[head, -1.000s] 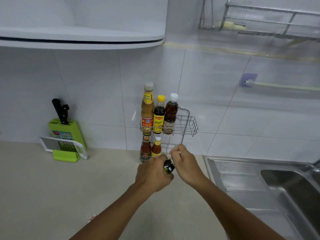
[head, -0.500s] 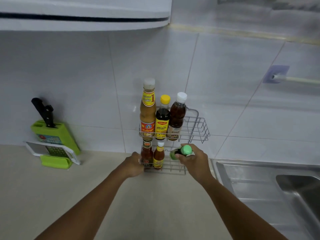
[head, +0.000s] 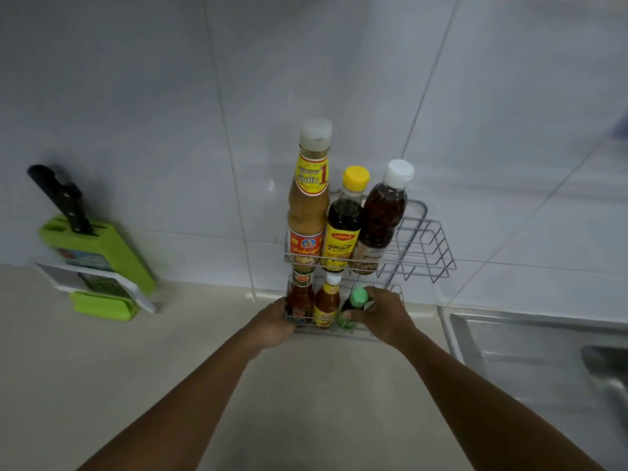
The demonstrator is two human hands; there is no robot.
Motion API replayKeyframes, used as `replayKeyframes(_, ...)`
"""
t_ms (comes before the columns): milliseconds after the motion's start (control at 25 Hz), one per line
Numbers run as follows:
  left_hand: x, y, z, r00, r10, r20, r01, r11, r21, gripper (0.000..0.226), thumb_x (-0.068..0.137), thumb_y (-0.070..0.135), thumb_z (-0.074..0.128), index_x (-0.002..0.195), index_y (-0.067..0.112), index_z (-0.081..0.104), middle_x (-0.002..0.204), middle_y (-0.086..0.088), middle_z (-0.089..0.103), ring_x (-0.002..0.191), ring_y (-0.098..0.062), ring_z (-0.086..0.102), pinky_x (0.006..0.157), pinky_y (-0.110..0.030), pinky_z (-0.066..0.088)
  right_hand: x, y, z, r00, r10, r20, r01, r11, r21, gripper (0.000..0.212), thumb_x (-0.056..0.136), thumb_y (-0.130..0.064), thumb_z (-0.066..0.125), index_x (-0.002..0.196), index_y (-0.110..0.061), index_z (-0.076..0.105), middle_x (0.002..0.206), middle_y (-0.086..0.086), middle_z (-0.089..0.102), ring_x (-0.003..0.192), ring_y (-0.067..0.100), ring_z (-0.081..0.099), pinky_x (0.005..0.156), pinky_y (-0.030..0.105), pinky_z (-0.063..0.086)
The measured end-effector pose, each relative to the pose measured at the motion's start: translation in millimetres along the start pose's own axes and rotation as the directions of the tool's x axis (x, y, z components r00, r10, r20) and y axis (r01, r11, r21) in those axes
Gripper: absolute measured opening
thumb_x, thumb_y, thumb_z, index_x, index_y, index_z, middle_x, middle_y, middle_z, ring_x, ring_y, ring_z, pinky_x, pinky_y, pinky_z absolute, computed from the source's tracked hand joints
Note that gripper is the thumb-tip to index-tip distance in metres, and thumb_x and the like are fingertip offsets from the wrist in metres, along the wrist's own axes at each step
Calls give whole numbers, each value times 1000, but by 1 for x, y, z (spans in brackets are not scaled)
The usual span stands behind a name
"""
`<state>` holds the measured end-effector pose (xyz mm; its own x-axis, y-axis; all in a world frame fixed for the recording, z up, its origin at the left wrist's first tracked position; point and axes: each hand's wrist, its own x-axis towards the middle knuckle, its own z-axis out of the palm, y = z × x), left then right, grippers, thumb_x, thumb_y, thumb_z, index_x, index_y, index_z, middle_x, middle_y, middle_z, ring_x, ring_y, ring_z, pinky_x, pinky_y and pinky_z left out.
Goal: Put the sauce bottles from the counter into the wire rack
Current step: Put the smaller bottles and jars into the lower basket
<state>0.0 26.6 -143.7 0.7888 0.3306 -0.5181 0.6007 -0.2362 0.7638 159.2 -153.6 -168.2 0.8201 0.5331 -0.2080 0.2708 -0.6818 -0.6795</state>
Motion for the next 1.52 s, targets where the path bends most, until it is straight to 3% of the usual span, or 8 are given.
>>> replayKeyframes(280,7,-11,-2,999,-14,42,15,1000,-25,69,88,3,50,152,26,35,147,1,52,113,-16,51,92,-30,41,0,1,6,997,-58,40,59,998,-12,43,71,-26,91,109,-17,72,95,-6,68,88,14,63,67,17,42)
replayKeyframes(560,-2,-10,1,997,-78,11,78,996,33,53,97,3,48,149,4,39,147,-11,51,99,-10,50,75,-22,41,-21,10,-2,992,-74,105,82,994,-76,80,74,-8,87,143,-14,49,127,5,64,114,18,57,70,11,40)
replayKeyframes(760,-29,-11,-18,993,-104,-46,107,992,72,50,97,7,45,147,11,44,147,-11,50,130,-28,50,107,-34,44,-62,3,-11,996,-78,-35,75,994,-79,69,75,-3,79,137,-11,48,112,2,60,113,27,61,84,31,52)
replayKeyframes(960,-85,3,-44,998,28,52,-31,998,62,42,95,-6,42,130,13,55,129,-11,57,108,-26,55,81,-32,43,-112,-23,-7,981,-147,-124,136,986,-92,62,85,-12,72,142,-10,51,138,15,56,129,30,53,102,27,39)
replayKeyframes(1200,-151,-69,-68,977,149,150,-179,961,210,68,78,-35,26,130,-1,54,121,-18,59,111,-20,60,76,-11,53,-195,-72,31,934,-305,187,300,952,57,45,86,-10,66,130,-22,62,118,1,67,76,10,63,74,23,53)
replayKeyframes(1280,-171,-111,-67,977,102,190,-147,959,243,71,74,-36,26,129,0,54,119,-13,59,119,-26,56,78,-10,52,-223,-90,52,865,-358,351,346,933,99,49,84,-13,69,130,-28,61,117,-5,66,75,11,65,71,24,53)
replayKeyframes(1400,-207,-170,-46,978,-45,202,-3,972,234,72,76,-28,50,137,8,53,129,-7,60,119,-20,57,72,-10,49,-263,-110,86,741,-427,518,398,901,173,55,81,-19,77,131,-33,60,125,-7,63,80,13,71,77,26,58)
replayKeyframes(1520,-232,-205,-5,986,12,168,-22,998,56,70,70,-5,83,129,24,58,122,11,67,110,-3,62,86,-17,49,-286,-120,116,703,-513,492,488,852,189,51,85,-20,78,132,-28,62,128,-3,64,84,6,65,77,15,52)
